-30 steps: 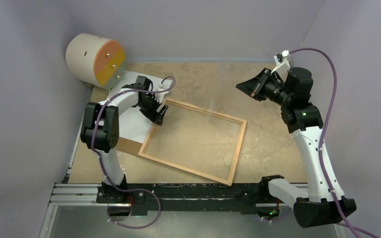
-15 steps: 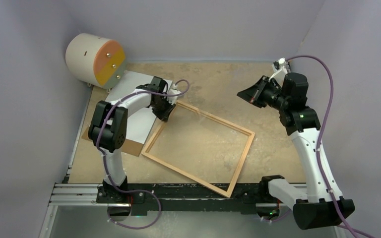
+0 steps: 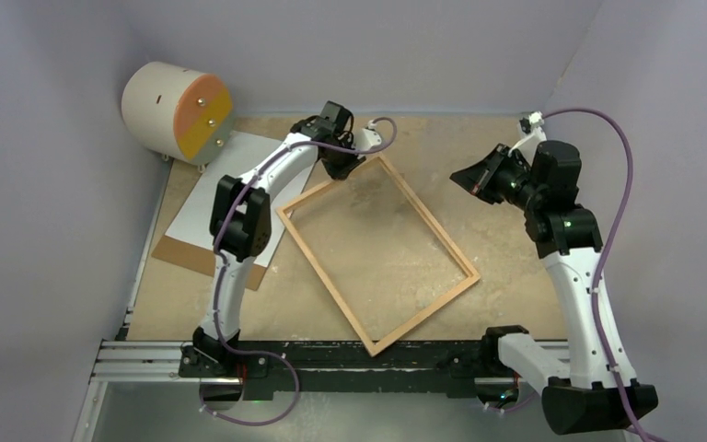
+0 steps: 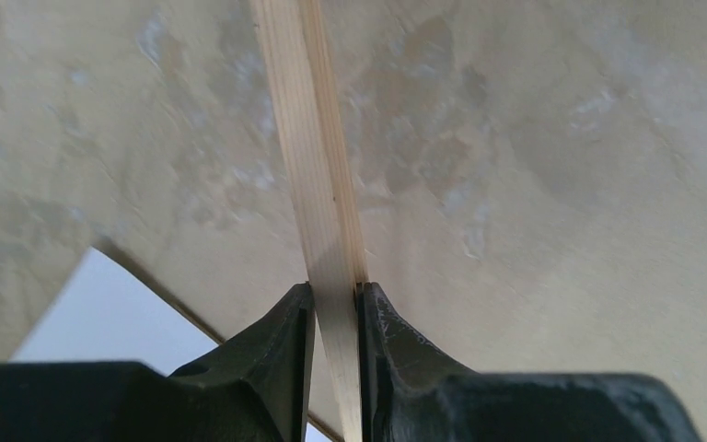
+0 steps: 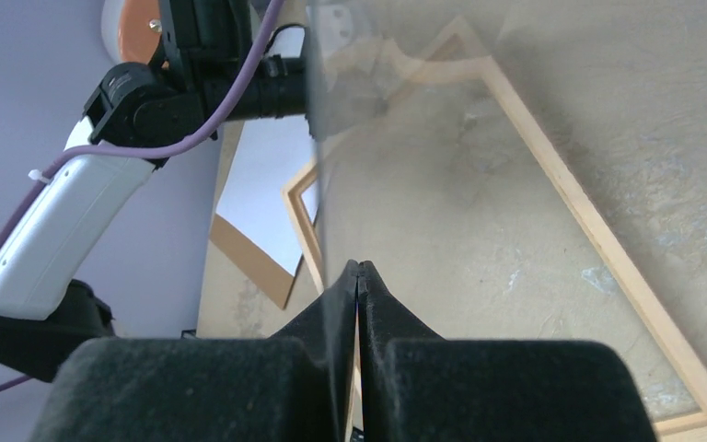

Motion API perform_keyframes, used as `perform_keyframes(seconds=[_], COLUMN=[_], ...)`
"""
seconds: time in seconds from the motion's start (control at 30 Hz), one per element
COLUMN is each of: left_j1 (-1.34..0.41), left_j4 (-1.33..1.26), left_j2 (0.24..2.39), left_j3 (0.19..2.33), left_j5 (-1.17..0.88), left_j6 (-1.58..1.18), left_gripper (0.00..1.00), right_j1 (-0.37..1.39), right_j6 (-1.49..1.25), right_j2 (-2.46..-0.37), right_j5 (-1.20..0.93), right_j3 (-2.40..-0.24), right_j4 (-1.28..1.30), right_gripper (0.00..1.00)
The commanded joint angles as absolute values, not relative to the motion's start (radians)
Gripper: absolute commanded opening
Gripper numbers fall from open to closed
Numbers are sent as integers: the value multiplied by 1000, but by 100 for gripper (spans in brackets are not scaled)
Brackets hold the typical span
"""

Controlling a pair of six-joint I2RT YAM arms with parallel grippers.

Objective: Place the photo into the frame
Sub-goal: Adjust the photo frame at the center of the board.

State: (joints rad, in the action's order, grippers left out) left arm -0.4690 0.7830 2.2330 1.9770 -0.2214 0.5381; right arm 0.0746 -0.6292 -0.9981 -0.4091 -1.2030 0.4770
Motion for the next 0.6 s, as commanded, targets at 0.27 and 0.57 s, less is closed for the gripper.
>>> perform_keyframes(seconds=[0.27,0.57], left_j1=[-498,-548], left_j4=[606,472], left_j2=[2405,2435], left_j3=[2154,2128], left_j5=[-230,-303], left_j6=[956,1004], left_gripper=[0,0], right_j1=[65,65], right_j6=[-644,-715], right_j2=[-923,-868], right_j5=[-370,-443], right_j3=[-1251,-1152], right_j4=[572,547], right_gripper=[0,0])
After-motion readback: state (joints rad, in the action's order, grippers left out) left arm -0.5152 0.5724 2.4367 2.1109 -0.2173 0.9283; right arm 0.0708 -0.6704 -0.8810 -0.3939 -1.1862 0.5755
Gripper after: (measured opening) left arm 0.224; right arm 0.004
